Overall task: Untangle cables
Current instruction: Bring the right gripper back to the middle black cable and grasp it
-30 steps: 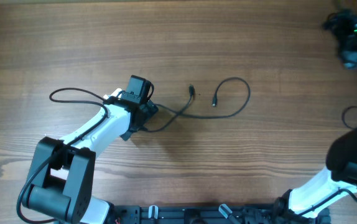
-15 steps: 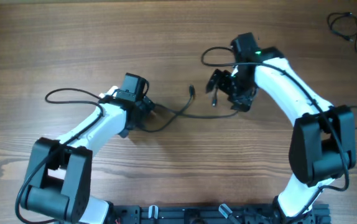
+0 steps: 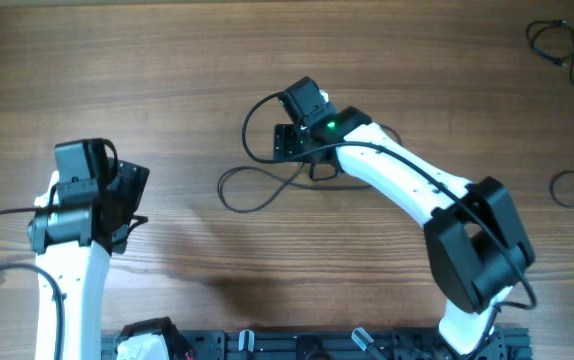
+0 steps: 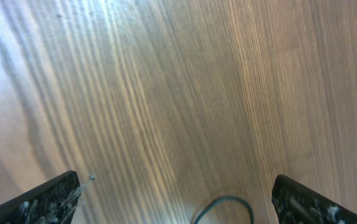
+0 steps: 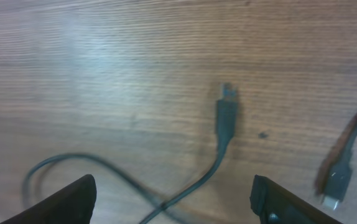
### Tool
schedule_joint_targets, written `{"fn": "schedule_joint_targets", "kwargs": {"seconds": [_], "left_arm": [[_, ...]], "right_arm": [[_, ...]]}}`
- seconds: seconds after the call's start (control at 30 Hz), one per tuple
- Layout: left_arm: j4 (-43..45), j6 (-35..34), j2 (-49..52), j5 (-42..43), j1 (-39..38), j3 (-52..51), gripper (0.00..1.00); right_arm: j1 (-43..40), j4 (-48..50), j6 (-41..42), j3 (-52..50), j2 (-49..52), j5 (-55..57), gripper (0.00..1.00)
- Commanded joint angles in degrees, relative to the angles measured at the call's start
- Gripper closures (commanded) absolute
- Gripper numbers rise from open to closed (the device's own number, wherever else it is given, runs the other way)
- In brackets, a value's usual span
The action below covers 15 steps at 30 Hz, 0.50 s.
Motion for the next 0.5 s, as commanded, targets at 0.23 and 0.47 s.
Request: {"fn": "schedule_joint_targets", "kwargs": {"seconds": [0.23, 0.47], "left_arm": [[-8.5, 1.4, -14.8, 0.0, 0.6, 0.7, 0.0], [-8.7, 1.4, -15.0, 0.0, 0.6, 0.7, 0.0]], "right_arm": [[-0.1, 4.4, -1.1, -0.1, 10.6, -1.1, 0.67], [-5.7, -4.1, -0.4, 6.8, 2.2, -0.1, 0.96]]}}
